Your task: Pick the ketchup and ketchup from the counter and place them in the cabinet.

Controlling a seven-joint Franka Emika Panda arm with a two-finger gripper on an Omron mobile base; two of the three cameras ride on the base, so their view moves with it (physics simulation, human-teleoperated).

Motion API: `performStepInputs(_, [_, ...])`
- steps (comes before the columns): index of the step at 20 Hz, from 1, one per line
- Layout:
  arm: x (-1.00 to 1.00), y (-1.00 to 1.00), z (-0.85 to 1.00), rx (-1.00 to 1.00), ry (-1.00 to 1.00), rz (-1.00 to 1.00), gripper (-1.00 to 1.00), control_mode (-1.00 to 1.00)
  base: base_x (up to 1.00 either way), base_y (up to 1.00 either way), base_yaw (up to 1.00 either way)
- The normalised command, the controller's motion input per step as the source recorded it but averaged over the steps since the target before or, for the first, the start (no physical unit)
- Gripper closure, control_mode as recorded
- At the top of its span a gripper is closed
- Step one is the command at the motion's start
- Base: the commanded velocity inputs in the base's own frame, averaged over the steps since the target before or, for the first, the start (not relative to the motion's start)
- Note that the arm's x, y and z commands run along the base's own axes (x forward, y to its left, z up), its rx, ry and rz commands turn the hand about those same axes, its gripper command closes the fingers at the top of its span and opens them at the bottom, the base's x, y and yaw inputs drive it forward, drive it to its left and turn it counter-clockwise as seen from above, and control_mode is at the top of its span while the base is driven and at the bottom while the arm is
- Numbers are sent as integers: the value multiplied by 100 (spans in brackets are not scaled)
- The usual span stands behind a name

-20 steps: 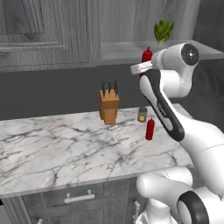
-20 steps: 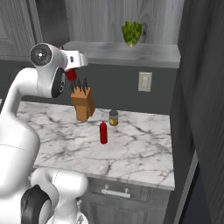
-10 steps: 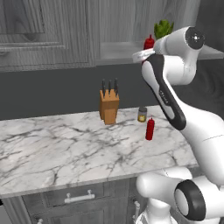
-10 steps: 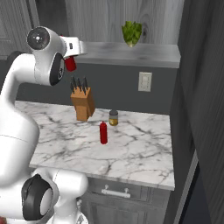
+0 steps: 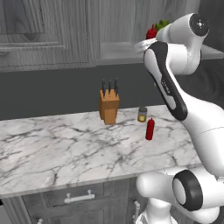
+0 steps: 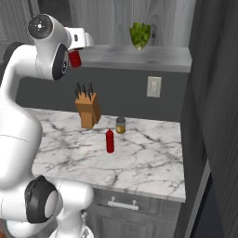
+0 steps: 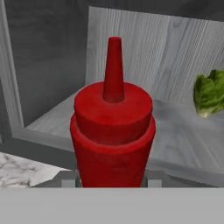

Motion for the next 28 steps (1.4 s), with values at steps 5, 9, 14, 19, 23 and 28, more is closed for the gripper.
performStepInputs(5, [24, -9, 7, 0, 0, 0, 100, -100, 0, 0, 0])
performStepInputs(9, [23, -5, 0, 0, 0, 0, 100, -100, 0, 0, 0])
performStepInputs(14, [25, -1, 0, 0, 0, 0, 100, -100, 0, 0, 0])
performStepInputs(19, [24, 0, 0, 0, 0, 0, 100, -100, 0, 0, 0])
performStepInputs(23, [26, 0, 0, 0, 0, 0, 100, -100, 0, 0, 0])
performStepInputs(28, [24, 0, 0, 0, 0, 0, 100, -100, 0, 0, 0])
